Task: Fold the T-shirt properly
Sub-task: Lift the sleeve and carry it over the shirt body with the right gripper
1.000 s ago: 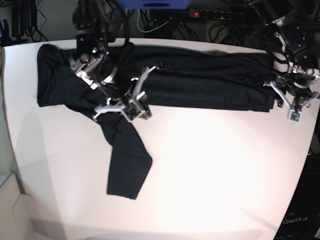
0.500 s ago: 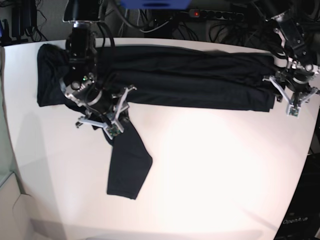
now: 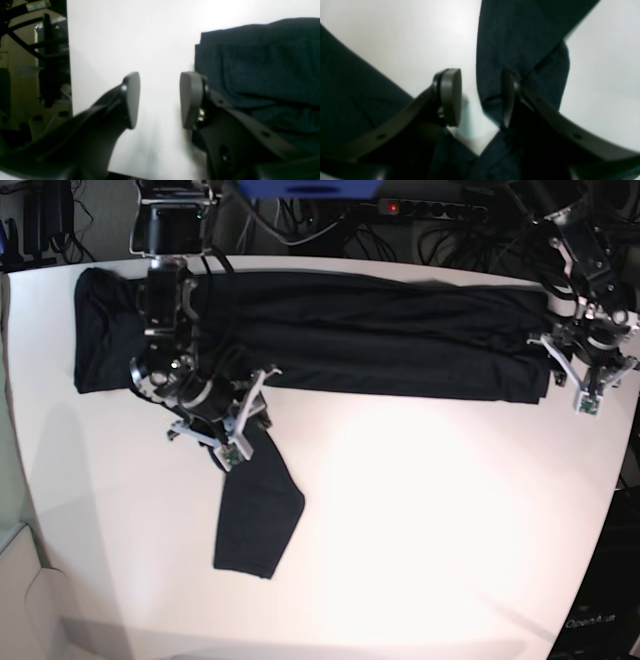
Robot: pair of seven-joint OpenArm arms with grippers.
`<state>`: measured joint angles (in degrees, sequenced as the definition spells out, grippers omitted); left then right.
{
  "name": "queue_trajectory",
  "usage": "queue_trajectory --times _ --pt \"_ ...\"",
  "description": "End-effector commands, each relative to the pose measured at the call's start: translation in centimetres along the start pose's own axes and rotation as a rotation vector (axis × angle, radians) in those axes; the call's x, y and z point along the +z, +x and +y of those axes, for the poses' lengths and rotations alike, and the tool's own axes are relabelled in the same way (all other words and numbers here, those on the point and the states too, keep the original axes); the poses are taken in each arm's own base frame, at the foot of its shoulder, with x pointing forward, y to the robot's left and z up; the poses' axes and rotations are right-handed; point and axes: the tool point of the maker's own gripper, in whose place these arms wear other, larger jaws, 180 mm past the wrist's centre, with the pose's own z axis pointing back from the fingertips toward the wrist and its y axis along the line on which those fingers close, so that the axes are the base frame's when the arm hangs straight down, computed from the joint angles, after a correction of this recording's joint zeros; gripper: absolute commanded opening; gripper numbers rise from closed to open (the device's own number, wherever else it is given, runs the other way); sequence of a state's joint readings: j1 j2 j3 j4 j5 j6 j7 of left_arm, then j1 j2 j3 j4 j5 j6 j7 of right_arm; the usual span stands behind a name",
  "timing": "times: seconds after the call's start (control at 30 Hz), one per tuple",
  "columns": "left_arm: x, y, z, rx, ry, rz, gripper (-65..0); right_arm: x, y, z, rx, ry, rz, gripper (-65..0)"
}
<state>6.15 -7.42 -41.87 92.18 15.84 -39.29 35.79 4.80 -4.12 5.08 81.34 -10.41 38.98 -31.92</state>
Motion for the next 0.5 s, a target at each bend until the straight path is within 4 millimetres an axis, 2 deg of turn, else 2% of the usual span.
queue_trajectory --times 0.0,0.13,0.33,0.47 --pt "0.3 1.4 0.9 -0.008 0.022 -0.045 -39.3 0.1 1.3 -0.7 0.004 -0.01 -0.038 -37.6" --pt "0.3 1.4 1.0 -0.009 0.022 -0.043 -39.3 -0.1 1.3 -0.5 -0.002 -0.002 -0.055 -37.6" --pt "0.3 1.4 0.9 -0.007 0.021 -0.045 -39.3 0.6 0.6 -2.9 -0.065 -0.058 -0.077 -37.6" --pt "0.2 1.5 0.8 -0.004 0.02 -0.048 -39.3 0.7 0.5 -3.1 -0.068 -0.063 -0.076 -37.6"
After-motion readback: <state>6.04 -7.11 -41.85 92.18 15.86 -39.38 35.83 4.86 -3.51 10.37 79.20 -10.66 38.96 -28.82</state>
